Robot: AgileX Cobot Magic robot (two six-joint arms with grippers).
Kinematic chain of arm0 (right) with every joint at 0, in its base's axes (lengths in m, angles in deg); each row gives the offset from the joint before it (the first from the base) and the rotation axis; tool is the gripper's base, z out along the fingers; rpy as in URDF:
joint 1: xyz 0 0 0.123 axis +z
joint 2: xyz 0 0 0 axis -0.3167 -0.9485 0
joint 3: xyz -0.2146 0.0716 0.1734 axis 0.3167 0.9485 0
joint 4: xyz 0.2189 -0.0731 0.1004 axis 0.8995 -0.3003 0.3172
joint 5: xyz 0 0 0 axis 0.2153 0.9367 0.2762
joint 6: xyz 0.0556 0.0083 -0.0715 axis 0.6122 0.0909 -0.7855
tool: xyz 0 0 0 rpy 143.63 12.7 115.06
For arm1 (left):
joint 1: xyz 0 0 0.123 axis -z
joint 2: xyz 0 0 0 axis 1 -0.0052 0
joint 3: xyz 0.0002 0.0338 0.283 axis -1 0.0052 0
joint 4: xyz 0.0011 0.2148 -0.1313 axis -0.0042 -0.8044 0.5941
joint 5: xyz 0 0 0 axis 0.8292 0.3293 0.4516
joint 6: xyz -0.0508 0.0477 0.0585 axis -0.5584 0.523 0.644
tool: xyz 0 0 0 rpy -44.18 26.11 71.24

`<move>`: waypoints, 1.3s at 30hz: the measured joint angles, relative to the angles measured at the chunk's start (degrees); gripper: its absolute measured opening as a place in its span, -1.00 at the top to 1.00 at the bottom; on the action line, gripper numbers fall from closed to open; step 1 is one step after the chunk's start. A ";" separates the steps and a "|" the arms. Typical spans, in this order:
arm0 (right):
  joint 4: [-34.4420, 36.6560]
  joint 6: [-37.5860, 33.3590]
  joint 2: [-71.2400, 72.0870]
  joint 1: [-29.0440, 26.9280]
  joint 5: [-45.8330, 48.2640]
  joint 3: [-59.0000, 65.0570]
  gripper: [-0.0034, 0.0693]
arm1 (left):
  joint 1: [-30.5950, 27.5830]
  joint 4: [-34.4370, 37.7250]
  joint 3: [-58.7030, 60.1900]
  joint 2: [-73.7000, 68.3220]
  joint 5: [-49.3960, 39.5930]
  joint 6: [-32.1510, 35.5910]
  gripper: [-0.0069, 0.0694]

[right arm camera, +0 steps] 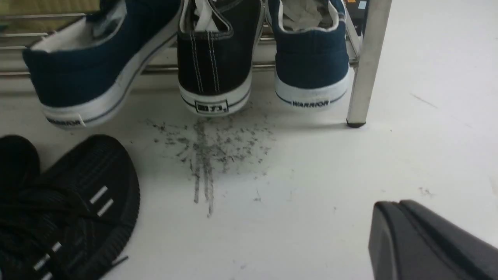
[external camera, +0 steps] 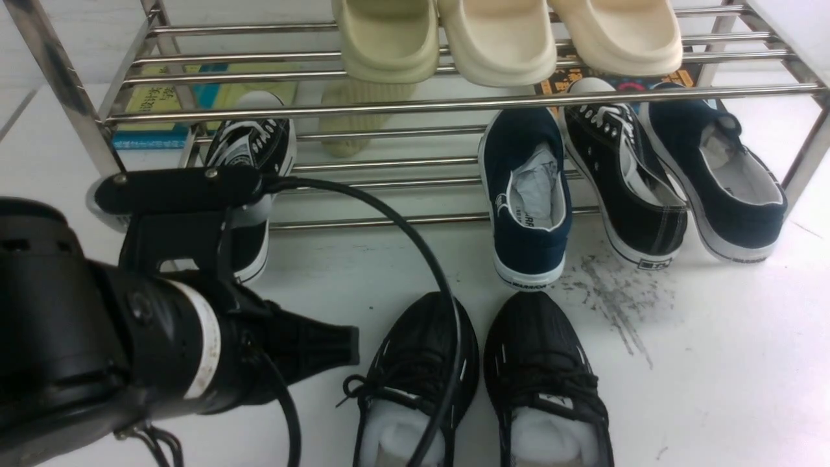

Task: Take the shoes off the shelf with your hand on the white table.

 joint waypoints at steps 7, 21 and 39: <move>-1.77 0.00 7.86 0.00 0.06 9.58 0.90 | 0.00 0.92 -4.72 1.25 -10.19 4.68 0.69; -2.25 0.00 10.84 0.00 0.76 9.99 0.87 | 0.00 11.65 -10.45 15.17 -13.24 21.12 0.74; -2.30 0.00 10.84 0.00 0.76 9.99 0.83 | 0.00 13.41 17.76 26.71 14.55 17.95 0.73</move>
